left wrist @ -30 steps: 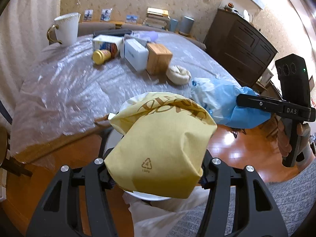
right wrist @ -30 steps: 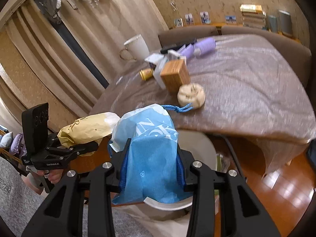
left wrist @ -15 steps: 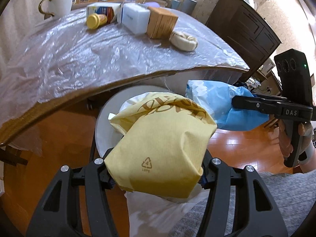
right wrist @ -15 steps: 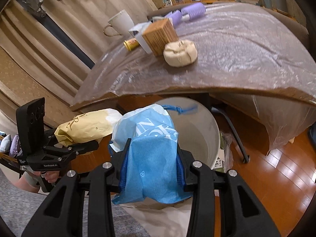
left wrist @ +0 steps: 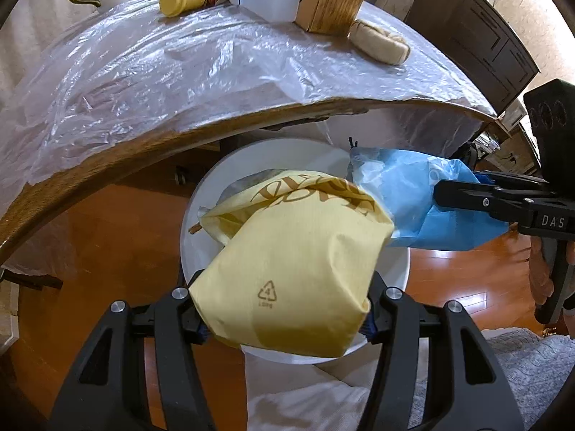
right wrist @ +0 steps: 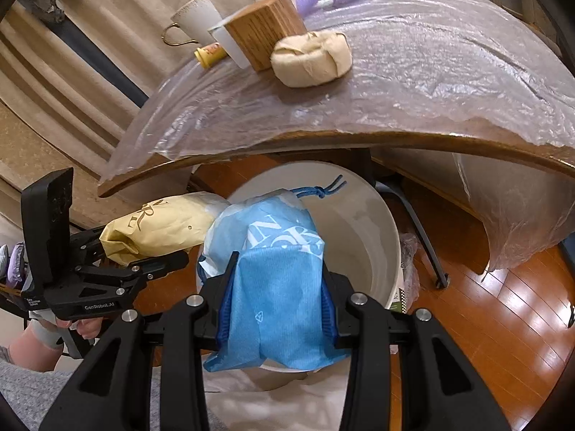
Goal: Collect trash
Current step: 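Carry the yellow paper bag and blue cloth bag over the white bucket, then open the left tool over the bucket while the right tool releases the blue bag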
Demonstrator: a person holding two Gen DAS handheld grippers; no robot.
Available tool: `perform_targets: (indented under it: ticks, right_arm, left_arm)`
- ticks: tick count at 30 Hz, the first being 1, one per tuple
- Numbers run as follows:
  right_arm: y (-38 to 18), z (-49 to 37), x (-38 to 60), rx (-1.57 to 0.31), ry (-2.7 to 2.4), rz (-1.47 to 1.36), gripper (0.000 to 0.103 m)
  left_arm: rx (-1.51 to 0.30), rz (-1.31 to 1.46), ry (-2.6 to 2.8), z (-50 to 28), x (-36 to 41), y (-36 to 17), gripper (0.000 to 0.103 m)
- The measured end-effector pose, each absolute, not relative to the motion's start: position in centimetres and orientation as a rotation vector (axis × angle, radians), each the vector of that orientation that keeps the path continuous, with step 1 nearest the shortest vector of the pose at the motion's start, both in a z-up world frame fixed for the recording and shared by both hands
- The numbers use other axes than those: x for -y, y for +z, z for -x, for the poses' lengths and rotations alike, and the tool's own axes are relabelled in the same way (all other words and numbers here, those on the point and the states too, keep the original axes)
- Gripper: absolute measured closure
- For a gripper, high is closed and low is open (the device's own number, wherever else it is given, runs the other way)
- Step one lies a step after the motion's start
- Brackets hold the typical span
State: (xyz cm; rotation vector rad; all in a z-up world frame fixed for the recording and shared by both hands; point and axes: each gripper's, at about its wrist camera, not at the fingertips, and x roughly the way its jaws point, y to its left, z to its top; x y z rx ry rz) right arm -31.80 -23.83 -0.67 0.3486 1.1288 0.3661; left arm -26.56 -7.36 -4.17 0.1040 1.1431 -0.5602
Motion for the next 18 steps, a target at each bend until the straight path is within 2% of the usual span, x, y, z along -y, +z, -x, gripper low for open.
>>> perform_targets:
  ticks: [18]
  right_arm:
    - [-2.5,30.2,22.3,-1.166,0.308,-0.304,0.065]
  left_arm:
    - [-1.176,-0.131,-0.518,26.1,9.5,-6.8,0.044]
